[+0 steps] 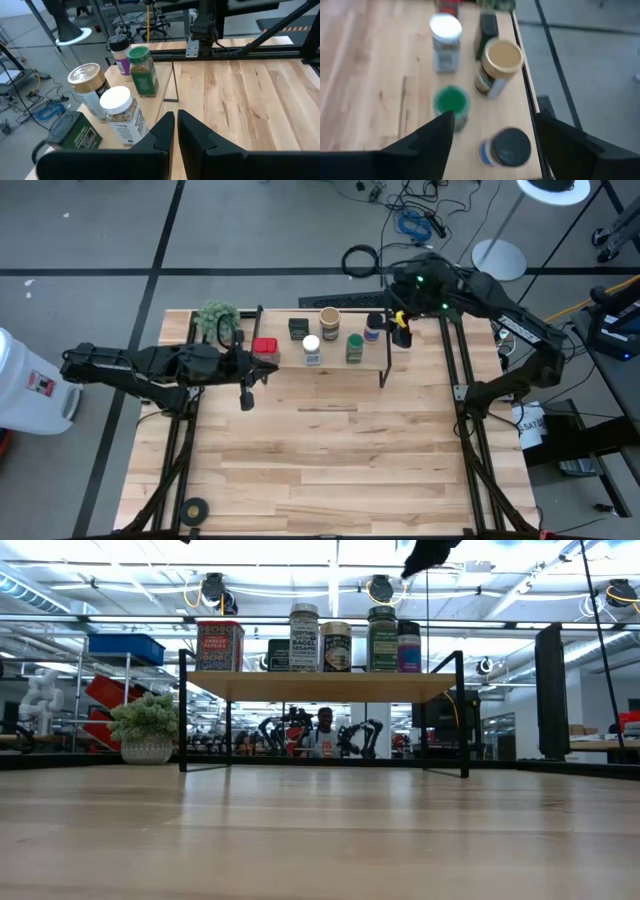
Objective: Shelf spices
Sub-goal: Remove the black seasoning bottle from the shelf
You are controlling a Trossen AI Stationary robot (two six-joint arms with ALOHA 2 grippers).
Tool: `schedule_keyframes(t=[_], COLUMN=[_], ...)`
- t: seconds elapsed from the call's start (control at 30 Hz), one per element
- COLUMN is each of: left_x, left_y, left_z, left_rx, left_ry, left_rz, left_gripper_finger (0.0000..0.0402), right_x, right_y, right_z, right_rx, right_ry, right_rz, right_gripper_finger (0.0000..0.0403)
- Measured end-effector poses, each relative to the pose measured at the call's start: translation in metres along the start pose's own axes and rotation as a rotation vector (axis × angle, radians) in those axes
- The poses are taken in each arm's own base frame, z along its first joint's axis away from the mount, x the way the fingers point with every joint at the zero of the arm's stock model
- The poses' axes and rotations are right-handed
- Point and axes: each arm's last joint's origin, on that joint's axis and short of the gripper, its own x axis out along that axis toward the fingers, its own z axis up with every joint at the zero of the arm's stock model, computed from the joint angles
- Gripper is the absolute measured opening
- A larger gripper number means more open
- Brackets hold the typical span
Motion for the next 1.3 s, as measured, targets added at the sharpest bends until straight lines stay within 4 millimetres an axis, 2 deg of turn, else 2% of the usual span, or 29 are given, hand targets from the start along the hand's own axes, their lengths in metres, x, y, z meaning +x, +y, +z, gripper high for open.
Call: schedule_keyframes(t=[0.23,0.8,1.3], left_x=[0.001,0.001,0.001], left_y=[0.0,0.0,0.0], left_z=[0.0,0.0,0.0], left_rx=[0.003,0.006,0.006], left_ry=[0.001,0.001,0.002], left_rz=[0.0,0.0,0.0], left_gripper_finger=[0.0031,0.0031,0.0031], right_x=[0.017,0.049,0.059], right_y=[-0.017,-0.045,-0.048], right_z=[-0.006,-0.021,-0.026], right_rx=[0.018,0.081,0.137], right_ry=[0.07,0.157,0.19], right_rz=[-0.01,0.076,0.144], right_gripper_finger=[0.0296,0.0298,0.0298])
